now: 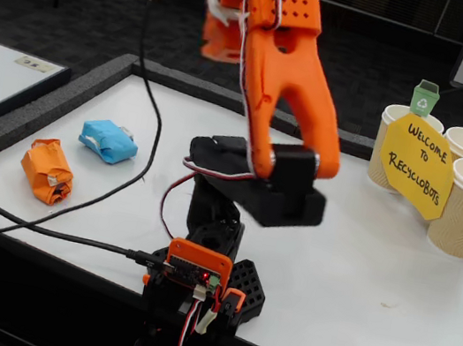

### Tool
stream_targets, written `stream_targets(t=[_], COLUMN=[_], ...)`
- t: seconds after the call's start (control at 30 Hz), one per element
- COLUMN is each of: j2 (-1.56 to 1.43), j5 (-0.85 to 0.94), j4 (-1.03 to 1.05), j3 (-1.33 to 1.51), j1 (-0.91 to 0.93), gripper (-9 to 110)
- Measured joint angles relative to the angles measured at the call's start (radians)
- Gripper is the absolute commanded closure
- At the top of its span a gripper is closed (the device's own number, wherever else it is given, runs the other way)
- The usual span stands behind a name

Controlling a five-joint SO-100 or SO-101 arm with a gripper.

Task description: Sort rubbish by color.

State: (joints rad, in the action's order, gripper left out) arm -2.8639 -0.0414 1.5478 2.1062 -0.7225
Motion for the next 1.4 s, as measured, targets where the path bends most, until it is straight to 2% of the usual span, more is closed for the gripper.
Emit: stream_targets(t=[0.57, 0.93, 1.1, 1.4], j2=[0.414, 0.756, 0.925, 1.104], j5=[0.0, 0.0, -0.002, -0.202], j4=[0.021, 0.028, -0.046, -0.218], j3=[0.008, -0.235, -0.262, -0.265], j1=[-0.341, -0.359, -0.359, -0.359], gripper=[101, 101, 101, 101])
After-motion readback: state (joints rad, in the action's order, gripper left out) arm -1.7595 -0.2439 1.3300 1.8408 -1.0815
